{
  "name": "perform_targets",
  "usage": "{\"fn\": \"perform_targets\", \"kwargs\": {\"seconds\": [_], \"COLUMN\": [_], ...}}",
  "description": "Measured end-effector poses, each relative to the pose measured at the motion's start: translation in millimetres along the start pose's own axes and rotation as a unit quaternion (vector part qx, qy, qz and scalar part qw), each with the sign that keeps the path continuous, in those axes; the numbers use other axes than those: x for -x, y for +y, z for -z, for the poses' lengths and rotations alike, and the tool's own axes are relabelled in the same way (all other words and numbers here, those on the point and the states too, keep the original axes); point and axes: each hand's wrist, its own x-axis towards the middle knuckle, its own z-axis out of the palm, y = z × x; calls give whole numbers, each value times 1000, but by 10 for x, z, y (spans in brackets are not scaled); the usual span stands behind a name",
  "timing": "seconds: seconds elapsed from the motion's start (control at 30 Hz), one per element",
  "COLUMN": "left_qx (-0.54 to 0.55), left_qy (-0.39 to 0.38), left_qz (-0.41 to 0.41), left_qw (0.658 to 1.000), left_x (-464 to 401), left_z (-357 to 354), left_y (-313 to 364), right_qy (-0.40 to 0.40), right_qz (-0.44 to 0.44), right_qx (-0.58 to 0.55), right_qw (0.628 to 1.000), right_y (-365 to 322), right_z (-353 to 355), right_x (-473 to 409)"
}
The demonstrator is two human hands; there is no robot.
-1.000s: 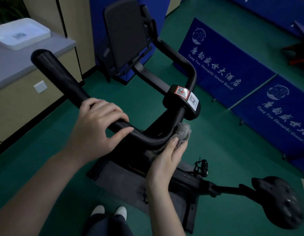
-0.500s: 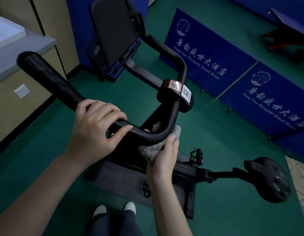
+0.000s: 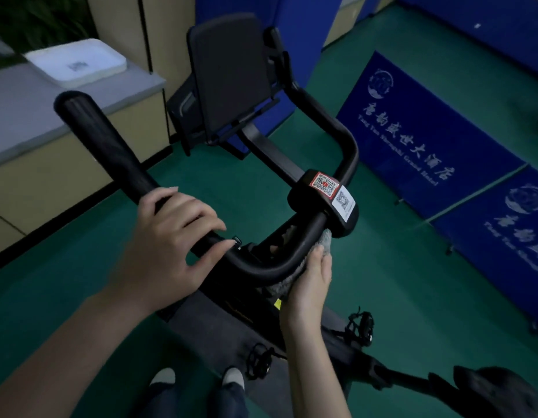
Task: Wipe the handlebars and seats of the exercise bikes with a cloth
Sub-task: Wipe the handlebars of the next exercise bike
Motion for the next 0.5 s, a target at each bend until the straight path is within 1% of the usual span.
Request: {"fn": "perform_targets", "kwargs": {"seconds": [0.13,0.23,0.33,0.4,0.43,0.5], "left_qx": [7,3,-6,-10,-10,-9], "left_qy": [9,33,45,47,47,47], "left_qz": [35,66,93,105,111,119], "left_qw": [999,997,995,993,993,992], "left_x": [83,130,140,146,150,151], "left_z": [-130,-203,-239,-255,-256,-246], "left_y": [256,371,458,502,515,521], "right_qy": [-61,-91,-151,-142,-126,-81], "right_qz": [-50,-58,-68,-50,-29,59], "right_qx": [-59,4,33,65,107,198], "right_qw": [995,994,986,987,986,975], "right_y": [-145,-50,-30,-79,-123,-234], "right_z": [32,127,271,384,446,575], "right_x": [-171,-8,93,-9,-68,-126]}}
